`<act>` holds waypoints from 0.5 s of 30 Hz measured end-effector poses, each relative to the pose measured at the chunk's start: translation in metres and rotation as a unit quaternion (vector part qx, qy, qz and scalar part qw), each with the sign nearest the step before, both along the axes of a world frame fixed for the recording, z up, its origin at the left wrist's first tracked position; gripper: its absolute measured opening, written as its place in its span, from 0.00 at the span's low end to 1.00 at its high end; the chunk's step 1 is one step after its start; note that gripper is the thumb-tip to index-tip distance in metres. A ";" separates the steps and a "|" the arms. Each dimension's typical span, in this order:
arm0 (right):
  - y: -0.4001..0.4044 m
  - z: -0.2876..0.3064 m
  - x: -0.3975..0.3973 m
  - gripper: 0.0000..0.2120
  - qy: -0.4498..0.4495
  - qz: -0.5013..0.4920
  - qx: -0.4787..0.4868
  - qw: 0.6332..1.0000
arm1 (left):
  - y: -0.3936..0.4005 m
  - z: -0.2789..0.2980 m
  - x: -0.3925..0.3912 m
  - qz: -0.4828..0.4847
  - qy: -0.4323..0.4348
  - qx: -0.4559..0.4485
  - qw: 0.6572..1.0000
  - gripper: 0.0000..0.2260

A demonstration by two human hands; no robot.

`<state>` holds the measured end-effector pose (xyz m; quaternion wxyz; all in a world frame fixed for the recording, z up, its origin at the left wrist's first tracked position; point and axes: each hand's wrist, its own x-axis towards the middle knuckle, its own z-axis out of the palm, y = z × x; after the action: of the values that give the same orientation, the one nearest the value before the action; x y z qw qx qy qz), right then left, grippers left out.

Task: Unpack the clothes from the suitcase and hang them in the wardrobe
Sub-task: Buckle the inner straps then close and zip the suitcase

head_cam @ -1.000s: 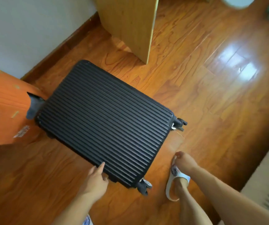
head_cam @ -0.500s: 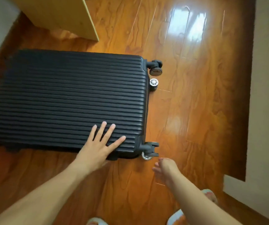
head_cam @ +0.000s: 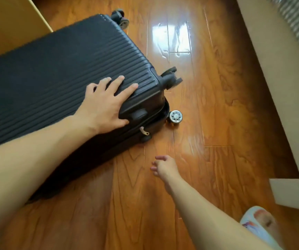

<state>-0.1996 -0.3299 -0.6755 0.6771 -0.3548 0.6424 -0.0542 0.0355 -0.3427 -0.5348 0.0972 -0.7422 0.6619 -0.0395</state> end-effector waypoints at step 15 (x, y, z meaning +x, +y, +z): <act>-0.031 0.024 0.050 0.15 0.112 0.278 -0.420 0.857 | -0.029 0.026 -0.021 -0.010 0.043 0.047 0.998 0.45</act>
<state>-0.1496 -0.3609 -0.6515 0.3740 -0.7729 0.5049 -0.0883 0.0141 -0.3717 -0.5085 0.1037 -0.7310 0.6741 0.0226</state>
